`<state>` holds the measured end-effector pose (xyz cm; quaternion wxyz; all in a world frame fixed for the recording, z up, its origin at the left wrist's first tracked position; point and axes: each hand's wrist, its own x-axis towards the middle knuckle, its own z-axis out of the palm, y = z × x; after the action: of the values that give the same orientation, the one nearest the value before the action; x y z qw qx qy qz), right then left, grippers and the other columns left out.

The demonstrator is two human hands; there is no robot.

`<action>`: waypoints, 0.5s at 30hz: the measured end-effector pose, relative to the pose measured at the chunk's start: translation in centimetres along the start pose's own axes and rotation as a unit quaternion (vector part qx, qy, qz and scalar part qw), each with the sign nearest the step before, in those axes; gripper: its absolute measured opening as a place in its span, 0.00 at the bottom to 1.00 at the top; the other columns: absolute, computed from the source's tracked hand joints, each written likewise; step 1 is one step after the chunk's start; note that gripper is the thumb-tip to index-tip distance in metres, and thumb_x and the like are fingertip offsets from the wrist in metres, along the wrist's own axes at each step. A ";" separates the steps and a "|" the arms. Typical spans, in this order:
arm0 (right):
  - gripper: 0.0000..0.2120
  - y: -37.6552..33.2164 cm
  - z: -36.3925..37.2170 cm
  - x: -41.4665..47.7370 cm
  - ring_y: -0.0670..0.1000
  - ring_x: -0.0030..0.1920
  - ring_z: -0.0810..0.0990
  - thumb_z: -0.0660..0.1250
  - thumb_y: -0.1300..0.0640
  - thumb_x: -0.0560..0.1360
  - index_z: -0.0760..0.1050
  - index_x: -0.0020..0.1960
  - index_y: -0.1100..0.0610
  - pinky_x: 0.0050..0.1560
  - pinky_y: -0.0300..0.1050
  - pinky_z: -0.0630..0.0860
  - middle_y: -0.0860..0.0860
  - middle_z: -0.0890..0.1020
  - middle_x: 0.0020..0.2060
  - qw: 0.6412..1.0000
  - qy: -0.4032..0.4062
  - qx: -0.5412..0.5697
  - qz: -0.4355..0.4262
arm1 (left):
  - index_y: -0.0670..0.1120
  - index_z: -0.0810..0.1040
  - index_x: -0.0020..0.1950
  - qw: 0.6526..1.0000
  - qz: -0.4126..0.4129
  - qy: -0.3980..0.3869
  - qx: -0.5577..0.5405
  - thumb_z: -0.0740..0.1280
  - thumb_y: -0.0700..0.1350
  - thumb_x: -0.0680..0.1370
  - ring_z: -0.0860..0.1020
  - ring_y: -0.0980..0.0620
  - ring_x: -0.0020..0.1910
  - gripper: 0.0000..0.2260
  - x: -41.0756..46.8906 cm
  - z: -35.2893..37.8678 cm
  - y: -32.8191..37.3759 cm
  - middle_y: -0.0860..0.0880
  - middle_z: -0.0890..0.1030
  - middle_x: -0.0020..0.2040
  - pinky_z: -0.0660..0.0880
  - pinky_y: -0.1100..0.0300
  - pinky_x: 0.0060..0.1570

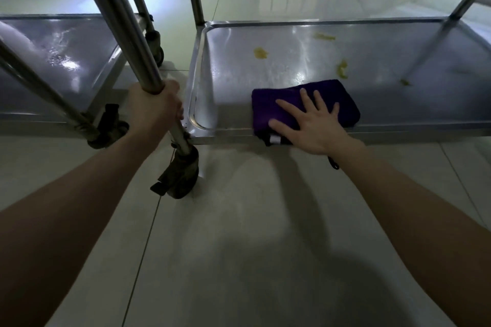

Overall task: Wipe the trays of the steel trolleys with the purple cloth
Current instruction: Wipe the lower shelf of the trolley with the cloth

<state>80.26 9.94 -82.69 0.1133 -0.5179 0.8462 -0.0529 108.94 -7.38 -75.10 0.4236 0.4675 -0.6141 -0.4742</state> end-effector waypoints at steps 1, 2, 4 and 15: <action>0.45 -0.5 -0.4 1.7 0.64 0.86 0.35 0.37 0.12 0.70 0.42 0.84 0.27 0.78 0.80 0.34 0.53 0.39 0.88 1.000 -0.015 0.000 0.018 | 0.50 0.73 0.30 1.000 -0.001 -0.002 -0.005 0.67 0.42 0.76 0.74 0.47 0.27 0.15 0.2 0.0 -0.2 0.47 0.73 0.26 0.77 0.48 0.37; 0.46 -1.1 -0.6 3.5 0.65 0.86 0.34 0.37 0.12 0.70 0.40 0.84 0.28 0.77 0.81 0.33 0.54 0.37 0.88 0.999 -0.025 -0.007 0.032 | 0.50 0.74 0.30 1.000 -0.002 -0.005 -0.014 0.68 0.42 0.77 0.74 0.47 0.27 0.15 0.3 0.1 -0.4 0.47 0.73 0.26 0.77 0.47 0.38; 0.47 -2.8 -1.1 7.1 0.67 0.85 0.32 0.37 0.12 0.70 0.37 0.85 0.30 0.76 0.83 0.34 0.56 0.34 0.87 0.998 -0.035 -0.023 0.052 | 0.49 0.75 0.33 0.999 -0.003 -0.019 -0.034 0.68 0.43 0.78 0.73 0.47 0.27 0.13 0.4 0.4 -0.7 0.48 0.72 0.27 0.77 0.48 0.38; 0.43 -18.0 1.8 12.0 0.68 0.84 0.31 0.40 0.18 0.76 0.39 0.86 0.33 0.72 0.85 0.30 0.58 0.35 0.87 0.997 -0.038 -0.042 -0.043 | 0.45 0.73 0.37 0.996 0.030 -0.070 -0.051 0.65 0.37 0.85 0.72 0.51 0.26 0.17 1.4 -0.4 -0.4 0.48 0.73 0.27 0.75 0.55 0.32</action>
<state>90.95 -8.92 -82.32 0.1213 -0.5596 0.8198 -0.0025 109.16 -8.85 -75.32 0.4169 0.3918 -0.6312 -0.5237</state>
